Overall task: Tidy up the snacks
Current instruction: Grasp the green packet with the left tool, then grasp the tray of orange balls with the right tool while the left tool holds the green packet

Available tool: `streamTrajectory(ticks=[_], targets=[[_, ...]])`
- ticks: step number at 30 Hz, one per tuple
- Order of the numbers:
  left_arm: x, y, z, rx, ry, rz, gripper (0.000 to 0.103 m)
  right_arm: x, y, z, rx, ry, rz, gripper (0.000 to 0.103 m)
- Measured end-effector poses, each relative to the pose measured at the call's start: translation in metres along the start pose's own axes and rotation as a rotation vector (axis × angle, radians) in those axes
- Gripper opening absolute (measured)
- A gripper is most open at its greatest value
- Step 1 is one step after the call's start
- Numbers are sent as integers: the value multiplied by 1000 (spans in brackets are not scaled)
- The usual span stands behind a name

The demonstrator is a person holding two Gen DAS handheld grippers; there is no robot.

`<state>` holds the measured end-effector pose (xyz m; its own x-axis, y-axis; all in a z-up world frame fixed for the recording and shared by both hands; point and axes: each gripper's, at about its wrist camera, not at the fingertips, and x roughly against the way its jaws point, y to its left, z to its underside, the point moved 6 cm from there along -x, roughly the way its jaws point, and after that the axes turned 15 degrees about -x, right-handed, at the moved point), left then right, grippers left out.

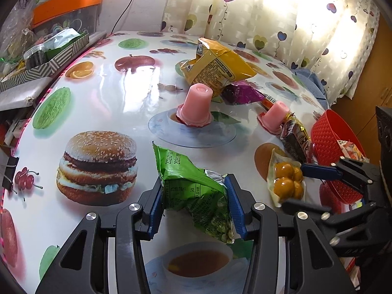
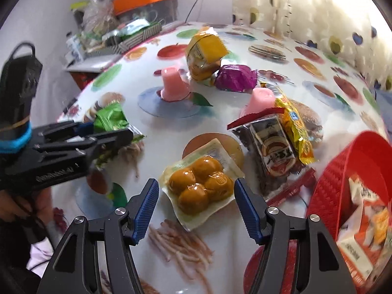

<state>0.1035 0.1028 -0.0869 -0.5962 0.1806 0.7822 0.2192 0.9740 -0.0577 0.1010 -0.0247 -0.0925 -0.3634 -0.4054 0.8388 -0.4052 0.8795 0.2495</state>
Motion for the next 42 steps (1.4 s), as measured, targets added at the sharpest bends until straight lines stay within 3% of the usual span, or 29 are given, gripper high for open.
streamTrajectory(ticks=[5,8,10,17,42], targets=[[0,-1,2,-2,5,6,48,-17,7,7,186,27,76,72],[-2,-2,3,-4,10,10,48,-19,0,4,109,34,52,72],[-3,-2,3,-7,11,11,48,-18,0,4,115,18,55,64],[-2,-6,2,-11,7,27,48,-12,0,5,98,-10,58,59],[38,-37,-22,-60,-75,20,48,54,9,-2,84,-179,59,58]])
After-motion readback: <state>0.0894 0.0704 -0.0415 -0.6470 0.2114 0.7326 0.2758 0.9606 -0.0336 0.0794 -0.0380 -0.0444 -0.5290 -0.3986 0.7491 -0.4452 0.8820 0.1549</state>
